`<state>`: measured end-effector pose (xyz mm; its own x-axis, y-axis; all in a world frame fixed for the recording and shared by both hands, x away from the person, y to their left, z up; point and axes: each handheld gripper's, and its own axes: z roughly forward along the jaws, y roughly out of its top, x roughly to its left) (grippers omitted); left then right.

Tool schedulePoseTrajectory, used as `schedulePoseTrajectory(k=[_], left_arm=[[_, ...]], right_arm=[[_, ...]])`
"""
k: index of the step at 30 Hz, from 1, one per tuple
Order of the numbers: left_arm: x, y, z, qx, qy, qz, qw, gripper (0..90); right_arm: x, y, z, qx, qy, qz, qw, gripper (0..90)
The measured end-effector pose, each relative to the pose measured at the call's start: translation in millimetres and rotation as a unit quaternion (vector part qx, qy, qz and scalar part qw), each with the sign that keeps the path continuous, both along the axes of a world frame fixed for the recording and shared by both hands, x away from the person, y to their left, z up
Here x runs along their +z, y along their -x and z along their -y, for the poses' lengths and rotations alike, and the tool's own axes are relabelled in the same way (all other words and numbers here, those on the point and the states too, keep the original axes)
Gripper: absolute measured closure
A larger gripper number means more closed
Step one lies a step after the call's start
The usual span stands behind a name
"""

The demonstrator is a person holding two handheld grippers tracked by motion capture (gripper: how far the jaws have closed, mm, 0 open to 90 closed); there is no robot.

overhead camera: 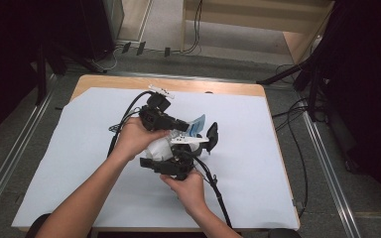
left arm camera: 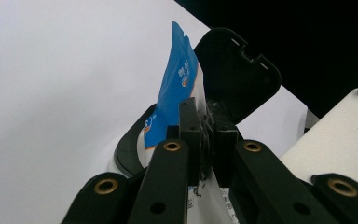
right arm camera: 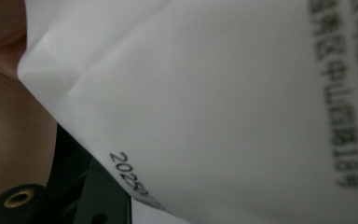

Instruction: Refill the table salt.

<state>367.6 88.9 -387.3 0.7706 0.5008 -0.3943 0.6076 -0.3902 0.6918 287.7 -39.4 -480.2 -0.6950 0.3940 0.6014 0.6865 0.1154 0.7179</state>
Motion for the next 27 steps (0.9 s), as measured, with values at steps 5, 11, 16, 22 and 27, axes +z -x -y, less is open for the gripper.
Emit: schedulePoseTrajectory(k=[5,11,16,22,27], left_arm=[[1.4,0.4,1.0,-0.002,-0.002,0.0,1.0,88.1],[2.4,0.7,1.3,-0.002,-0.007,0.0,1.0,88.1],[2.2,0.7,1.4,-0.003,-0.008,0.0,1.0,88.1],[2.3,1.3,1.4,-0.004,-0.01,0.002,0.9999,88.1],[1.3,1.0,1.7,-0.005,-0.006,0.002,1.0,88.1]], right_arm=[[0.3,0.1,0.5,-0.001,-0.006,-0.005,1.0,54.8],[0.3,0.1,0.3,-0.003,-0.01,-0.008,0.9999,55.1],[0.1,0.2,0.0,-0.004,-0.008,-0.008,0.9999,55.1],[-0.1,0.2,-0.2,-0.004,-0.005,-0.006,1.0,55.2],[-0.2,0.3,0.1,-0.005,-0.001,-0.004,1.0,55.2]])
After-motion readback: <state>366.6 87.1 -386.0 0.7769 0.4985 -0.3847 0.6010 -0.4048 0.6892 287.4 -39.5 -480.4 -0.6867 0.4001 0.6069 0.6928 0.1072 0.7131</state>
